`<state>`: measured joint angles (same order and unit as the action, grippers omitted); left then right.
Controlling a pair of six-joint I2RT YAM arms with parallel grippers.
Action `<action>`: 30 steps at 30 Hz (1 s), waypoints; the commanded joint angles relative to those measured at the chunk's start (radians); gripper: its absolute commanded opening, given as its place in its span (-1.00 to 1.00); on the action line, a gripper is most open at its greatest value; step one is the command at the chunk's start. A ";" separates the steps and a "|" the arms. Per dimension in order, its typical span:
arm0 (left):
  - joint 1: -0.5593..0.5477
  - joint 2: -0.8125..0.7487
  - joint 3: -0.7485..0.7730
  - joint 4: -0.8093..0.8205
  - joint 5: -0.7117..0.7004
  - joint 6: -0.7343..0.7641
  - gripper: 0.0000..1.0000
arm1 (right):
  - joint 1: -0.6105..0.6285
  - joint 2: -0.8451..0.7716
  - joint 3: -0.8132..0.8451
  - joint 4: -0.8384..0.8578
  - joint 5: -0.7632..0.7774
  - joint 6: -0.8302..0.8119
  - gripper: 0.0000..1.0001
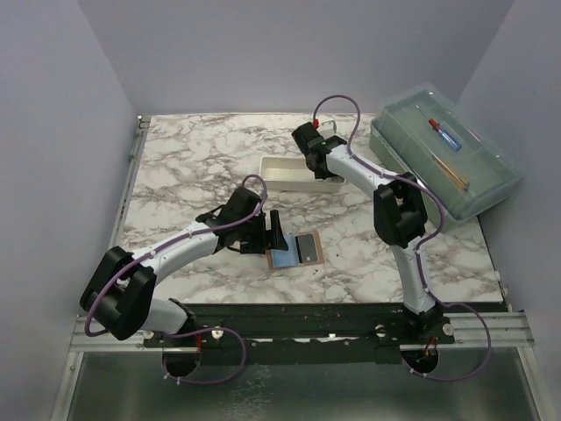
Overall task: Put the credit cards into the card holder
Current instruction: Pick up the credit card from the storage box.
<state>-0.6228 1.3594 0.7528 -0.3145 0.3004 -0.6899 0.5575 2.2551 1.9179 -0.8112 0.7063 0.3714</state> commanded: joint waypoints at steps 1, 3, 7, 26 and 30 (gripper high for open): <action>0.005 -0.009 -0.011 0.015 -0.005 0.013 0.63 | 0.008 -0.008 0.045 -0.039 0.073 -0.033 0.12; 0.005 -0.011 -0.013 0.015 -0.003 0.013 0.63 | 0.016 0.002 0.057 -0.042 0.076 -0.042 0.13; 0.005 -0.011 -0.015 0.018 -0.001 0.013 0.63 | 0.022 0.025 0.082 -0.049 0.068 -0.057 0.21; 0.006 -0.011 -0.020 0.023 0.007 0.018 0.64 | 0.025 0.071 0.121 -0.056 -0.004 -0.063 -0.11; 0.006 -0.009 -0.018 0.025 0.009 0.018 0.65 | 0.032 0.072 0.119 -0.044 0.002 -0.084 0.19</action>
<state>-0.6228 1.3594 0.7437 -0.3008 0.3012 -0.6876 0.5755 2.2993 2.0094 -0.8436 0.7128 0.3077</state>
